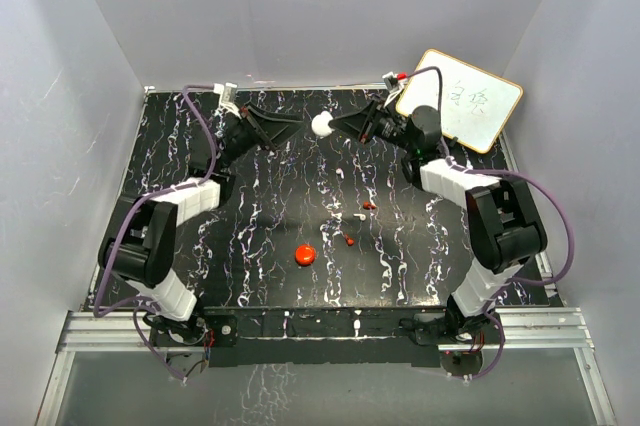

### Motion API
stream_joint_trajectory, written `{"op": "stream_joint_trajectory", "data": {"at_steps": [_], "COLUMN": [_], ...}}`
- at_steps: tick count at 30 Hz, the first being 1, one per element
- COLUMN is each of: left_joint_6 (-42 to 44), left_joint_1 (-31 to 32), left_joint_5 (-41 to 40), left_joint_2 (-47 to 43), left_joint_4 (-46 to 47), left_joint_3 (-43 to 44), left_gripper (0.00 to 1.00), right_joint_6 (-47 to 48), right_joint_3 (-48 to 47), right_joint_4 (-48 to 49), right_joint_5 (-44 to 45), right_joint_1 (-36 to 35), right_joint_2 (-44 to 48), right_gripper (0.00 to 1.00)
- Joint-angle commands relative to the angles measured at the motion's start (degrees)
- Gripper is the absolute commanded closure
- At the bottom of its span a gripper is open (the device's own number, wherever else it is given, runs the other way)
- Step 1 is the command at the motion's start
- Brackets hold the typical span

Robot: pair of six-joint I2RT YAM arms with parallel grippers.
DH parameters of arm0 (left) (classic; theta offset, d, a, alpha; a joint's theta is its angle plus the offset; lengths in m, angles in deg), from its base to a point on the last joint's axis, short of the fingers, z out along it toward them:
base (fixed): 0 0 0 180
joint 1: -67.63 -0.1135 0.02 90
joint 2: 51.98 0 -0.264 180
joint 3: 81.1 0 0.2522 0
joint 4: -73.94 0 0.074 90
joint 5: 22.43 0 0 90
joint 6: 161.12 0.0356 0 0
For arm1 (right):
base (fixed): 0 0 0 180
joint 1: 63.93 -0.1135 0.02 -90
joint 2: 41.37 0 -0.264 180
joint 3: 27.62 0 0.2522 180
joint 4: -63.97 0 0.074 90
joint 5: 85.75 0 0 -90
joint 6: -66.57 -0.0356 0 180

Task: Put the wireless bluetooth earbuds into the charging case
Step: Adjust the charging case.

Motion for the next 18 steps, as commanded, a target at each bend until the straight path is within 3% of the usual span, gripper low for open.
{"op": "stream_joint_trajectory", "data": {"at_steps": [1, 9, 18], "left_joint_6": [14.27, 30.95, 43.26], "left_joint_1": [0.43, 0.51, 0.51], "left_joint_5": [7.86, 9.98, 7.87], "left_joint_2": [-4.22, -6.31, -11.33], "left_joint_4": [-18.56, -37.75, -42.67], "left_joint_3": [3.85, 5.03, 1.76], "left_gripper": [0.02, 0.01, 0.04], "right_joint_6": [19.65, 36.23, 46.70], "right_joint_3": [-7.42, -15.72, -20.55], "right_joint_4": [-17.24, -34.01, -43.94], "right_joint_5": [-2.74, -9.60, -14.34], "right_joint_1": [0.24, 0.96, 1.53], "right_joint_2": [4.70, 2.36, 0.26], "right_gripper": [0.92, 0.91, 0.92]}}
